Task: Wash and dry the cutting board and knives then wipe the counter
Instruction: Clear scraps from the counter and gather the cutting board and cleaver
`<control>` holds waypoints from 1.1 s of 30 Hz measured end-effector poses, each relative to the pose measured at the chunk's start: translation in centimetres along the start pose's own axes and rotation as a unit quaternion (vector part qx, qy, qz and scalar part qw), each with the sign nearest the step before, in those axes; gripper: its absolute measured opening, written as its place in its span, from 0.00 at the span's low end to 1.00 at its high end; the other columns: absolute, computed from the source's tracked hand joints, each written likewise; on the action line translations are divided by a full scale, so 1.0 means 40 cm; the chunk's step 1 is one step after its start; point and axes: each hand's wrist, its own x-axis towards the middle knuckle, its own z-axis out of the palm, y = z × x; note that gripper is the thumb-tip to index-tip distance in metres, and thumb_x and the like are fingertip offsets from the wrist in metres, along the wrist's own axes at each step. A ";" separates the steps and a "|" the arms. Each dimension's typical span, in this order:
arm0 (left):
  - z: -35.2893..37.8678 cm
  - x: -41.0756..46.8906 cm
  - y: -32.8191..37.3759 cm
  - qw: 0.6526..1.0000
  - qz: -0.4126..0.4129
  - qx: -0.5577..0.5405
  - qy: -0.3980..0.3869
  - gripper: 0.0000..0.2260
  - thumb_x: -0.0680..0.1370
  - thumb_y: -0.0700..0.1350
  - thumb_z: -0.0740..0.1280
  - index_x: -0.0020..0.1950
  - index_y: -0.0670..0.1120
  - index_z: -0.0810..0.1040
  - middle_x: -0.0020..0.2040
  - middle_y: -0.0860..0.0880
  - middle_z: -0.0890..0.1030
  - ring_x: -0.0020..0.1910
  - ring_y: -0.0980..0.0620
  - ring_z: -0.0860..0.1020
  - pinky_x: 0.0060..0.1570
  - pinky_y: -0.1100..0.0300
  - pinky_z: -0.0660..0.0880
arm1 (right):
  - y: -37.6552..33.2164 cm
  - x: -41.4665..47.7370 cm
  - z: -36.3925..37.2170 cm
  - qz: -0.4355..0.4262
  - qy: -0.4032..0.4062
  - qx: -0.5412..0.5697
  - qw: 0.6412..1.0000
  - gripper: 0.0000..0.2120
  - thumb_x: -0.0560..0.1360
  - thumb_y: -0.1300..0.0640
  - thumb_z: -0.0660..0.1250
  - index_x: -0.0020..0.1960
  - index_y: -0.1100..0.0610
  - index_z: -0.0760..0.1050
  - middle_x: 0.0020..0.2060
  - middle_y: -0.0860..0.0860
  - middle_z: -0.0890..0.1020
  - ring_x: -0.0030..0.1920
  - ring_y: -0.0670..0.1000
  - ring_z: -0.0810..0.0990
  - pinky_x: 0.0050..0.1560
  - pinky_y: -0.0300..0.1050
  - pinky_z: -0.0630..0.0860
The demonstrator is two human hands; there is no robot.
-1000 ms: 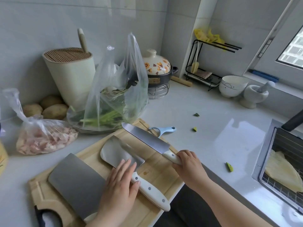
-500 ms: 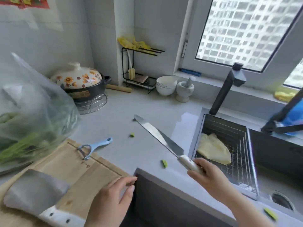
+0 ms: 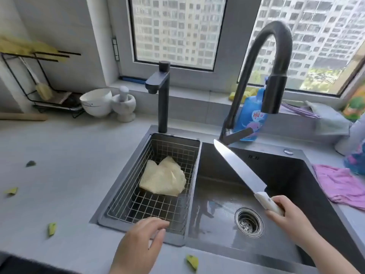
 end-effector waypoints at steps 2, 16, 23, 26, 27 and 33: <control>0.064 0.052 0.022 0.999 0.011 0.029 0.008 0.13 0.71 0.49 0.57 0.46 0.55 0.81 0.44 0.75 0.72 0.53 0.77 0.67 0.51 0.80 0.62 | 0.071 0.062 -0.032 0.025 -0.017 -0.038 0.999 0.11 0.72 0.63 0.68 0.40 0.52 0.68 0.34 0.48 0.74 0.34 0.48 0.71 0.35 0.43 0.65; 0.304 0.263 0.046 0.953 -0.124 0.245 -0.130 0.36 0.74 0.62 0.36 0.73 0.43 0.59 0.74 0.50 0.57 0.73 0.47 0.59 0.69 0.65 0.46 | 0.289 0.387 0.153 0.085 -0.156 -0.251 0.952 0.15 0.75 0.60 0.62 0.61 0.59 0.71 0.58 0.56 0.78 0.61 0.56 0.73 0.52 0.43 0.69; 0.322 0.243 0.009 0.955 -0.099 0.263 -0.094 0.21 0.76 0.51 0.51 0.64 0.42 0.66 0.61 0.43 0.78 0.63 0.49 0.65 0.68 0.59 0.47 | 0.294 0.493 0.286 0.065 -0.127 -0.258 0.956 0.13 0.74 0.64 0.57 0.56 0.59 0.74 0.55 0.56 0.79 0.58 0.58 0.73 0.52 0.45 0.68; 0.330 0.246 -0.001 0.946 -0.131 0.281 -0.095 0.26 0.81 0.54 0.40 0.66 0.39 0.64 0.61 0.41 0.77 0.64 0.47 0.64 0.68 0.58 0.47 | 0.305 0.512 0.333 0.083 -0.108 -0.247 0.959 0.12 0.76 0.64 0.56 0.56 0.59 0.74 0.56 0.57 0.78 0.58 0.59 0.72 0.54 0.46 0.67; 0.334 0.246 -0.004 0.944 -0.137 0.281 -0.103 0.27 0.80 0.55 0.38 0.66 0.39 0.64 0.61 0.40 0.77 0.64 0.47 0.64 0.68 0.57 0.47 | 0.309 0.517 0.342 0.088 -0.101 -0.246 0.960 0.13 0.76 0.64 0.56 0.57 0.59 0.74 0.57 0.57 0.78 0.58 0.59 0.72 0.55 0.46 0.66; 0.341 0.241 -0.016 0.939 -0.148 0.286 -0.122 0.28 0.80 0.55 0.37 0.68 0.40 0.63 0.63 0.43 0.76 0.65 0.49 0.64 0.68 0.57 0.47 | 0.335 0.565 0.353 0.068 -0.087 -0.290 0.951 0.17 0.74 0.66 0.57 0.61 0.60 0.72 0.57 0.57 0.77 0.59 0.59 0.71 0.55 0.44 0.64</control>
